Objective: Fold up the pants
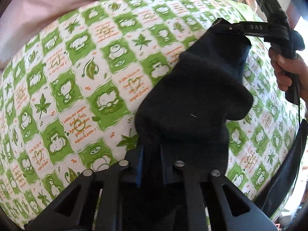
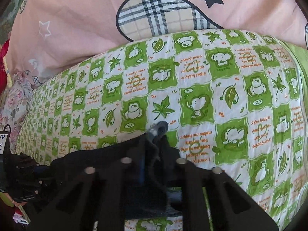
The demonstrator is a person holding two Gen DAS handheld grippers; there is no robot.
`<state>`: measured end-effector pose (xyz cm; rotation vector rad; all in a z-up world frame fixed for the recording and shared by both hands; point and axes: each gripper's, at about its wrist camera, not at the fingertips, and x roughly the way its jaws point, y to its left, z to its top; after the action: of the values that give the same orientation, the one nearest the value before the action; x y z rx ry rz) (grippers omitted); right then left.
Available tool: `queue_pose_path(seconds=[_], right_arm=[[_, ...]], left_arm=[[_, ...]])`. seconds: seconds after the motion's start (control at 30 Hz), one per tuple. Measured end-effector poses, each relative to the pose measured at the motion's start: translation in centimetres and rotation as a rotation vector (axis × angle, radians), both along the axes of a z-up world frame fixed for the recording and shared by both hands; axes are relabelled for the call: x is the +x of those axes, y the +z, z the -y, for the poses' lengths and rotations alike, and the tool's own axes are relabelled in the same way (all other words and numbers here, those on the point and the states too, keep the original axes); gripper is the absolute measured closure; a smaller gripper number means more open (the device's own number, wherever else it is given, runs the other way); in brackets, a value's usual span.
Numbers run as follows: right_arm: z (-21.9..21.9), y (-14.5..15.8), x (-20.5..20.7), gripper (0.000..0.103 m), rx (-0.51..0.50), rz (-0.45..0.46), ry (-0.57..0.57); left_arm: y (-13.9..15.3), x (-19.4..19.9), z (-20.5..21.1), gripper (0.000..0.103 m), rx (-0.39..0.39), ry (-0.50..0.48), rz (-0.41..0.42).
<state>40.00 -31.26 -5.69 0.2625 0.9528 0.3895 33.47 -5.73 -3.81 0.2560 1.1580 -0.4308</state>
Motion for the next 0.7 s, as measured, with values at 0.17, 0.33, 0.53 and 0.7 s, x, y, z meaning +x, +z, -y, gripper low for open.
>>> queue_pose_path(seconds=[0.17,0.33,0.53,0.7], right_arm=[[2.1,2.8,-4.3,0.093,0.033,0.100,0.022],[5.8,5.4,-9.5,0.094,0.062,0.180,0.034],[10.1,7.1,-16.9,0.094,0.087,0.231,0.033],[11.7,6.2,-22.4,0.094,0.067,0.236,0.043]], left_arm=[[2.1,-2.8,0.5,0.093,-0.025,-0.014,0.061],[6.0,-7.8,1.5,0.094,-0.092,-0.075,0.144],[7.5,-14.0,3.0,0.094,-0.123,-0.138,0.179],[8.0,-18.1,4.7,0.094,-0.125,-0.163,0.193]])
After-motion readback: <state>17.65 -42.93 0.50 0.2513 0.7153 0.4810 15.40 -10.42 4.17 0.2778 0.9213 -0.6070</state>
